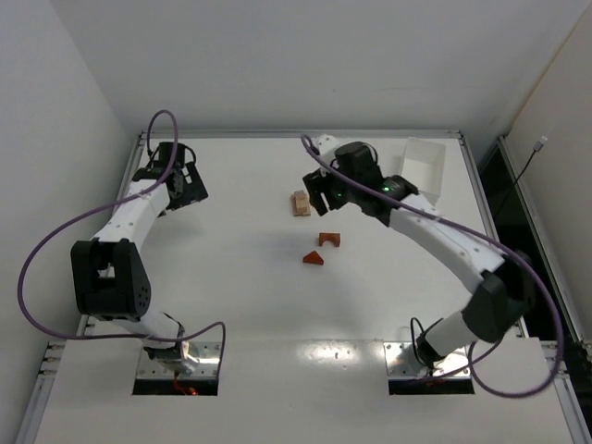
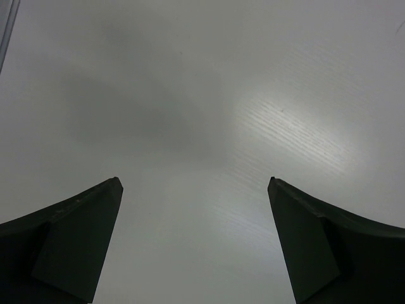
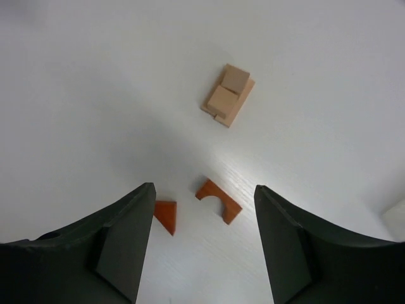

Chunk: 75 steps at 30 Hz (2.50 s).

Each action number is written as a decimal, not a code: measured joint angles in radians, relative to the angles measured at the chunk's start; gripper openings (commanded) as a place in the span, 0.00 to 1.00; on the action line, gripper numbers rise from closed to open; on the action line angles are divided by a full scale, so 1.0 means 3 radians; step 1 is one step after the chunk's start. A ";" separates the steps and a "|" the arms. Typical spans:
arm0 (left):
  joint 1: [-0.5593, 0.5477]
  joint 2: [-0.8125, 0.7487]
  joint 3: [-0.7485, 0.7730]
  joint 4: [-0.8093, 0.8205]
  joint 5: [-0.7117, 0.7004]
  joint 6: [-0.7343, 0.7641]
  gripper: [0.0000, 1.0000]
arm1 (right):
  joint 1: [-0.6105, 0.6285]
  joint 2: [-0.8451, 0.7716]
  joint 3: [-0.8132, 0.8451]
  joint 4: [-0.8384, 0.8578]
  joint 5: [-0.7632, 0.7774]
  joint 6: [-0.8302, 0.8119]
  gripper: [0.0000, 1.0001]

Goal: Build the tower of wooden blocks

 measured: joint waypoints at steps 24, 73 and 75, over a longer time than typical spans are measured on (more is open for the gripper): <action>-0.0202 -0.0198 -0.0066 0.0052 0.1475 0.0866 1.00 | -0.0650 -0.0532 -0.0781 -0.0664 -0.1390 -0.2284 0.48; -0.0142 0.0142 0.0112 -0.0042 0.1798 0.0946 1.00 | -0.0655 0.1442 0.0540 -0.1263 -0.1593 -0.2836 0.35; -0.0135 0.0144 0.0112 -0.0045 0.1799 0.0951 1.00 | -0.0655 0.1447 0.0543 -0.1264 -0.1565 -0.2837 0.34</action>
